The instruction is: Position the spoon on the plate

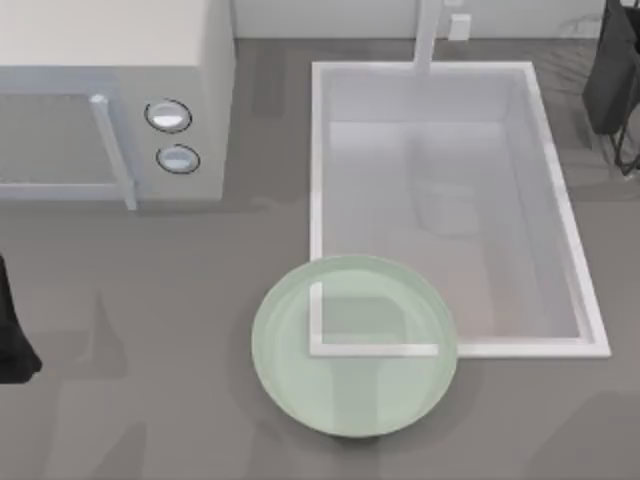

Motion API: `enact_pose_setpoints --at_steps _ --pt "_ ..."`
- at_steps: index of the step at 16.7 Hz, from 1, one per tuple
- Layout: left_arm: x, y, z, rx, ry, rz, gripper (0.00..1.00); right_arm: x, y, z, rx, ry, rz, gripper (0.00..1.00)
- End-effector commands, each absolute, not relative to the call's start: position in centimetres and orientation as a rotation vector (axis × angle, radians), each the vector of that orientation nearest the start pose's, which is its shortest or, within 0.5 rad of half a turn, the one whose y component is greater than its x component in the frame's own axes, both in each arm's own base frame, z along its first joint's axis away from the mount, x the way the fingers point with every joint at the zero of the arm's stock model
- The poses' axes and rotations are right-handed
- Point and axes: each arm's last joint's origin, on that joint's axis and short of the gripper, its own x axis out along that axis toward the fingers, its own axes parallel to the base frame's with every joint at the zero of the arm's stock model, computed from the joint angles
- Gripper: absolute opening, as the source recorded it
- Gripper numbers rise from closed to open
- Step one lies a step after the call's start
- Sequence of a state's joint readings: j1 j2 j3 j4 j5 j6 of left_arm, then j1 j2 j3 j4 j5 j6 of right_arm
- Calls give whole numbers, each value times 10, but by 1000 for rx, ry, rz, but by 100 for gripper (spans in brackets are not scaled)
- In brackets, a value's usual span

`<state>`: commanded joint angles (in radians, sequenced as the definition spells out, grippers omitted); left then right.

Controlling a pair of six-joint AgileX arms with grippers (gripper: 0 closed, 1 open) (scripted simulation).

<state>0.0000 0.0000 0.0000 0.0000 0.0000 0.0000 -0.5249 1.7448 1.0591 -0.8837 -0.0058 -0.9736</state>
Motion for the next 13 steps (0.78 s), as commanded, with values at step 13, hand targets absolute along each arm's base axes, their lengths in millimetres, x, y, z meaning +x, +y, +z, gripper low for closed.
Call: enact_pose_setpoints --at_steps 13 --pt "106 -1 160 0 0 0 100 256 -146 93 -351 1537 358 77"
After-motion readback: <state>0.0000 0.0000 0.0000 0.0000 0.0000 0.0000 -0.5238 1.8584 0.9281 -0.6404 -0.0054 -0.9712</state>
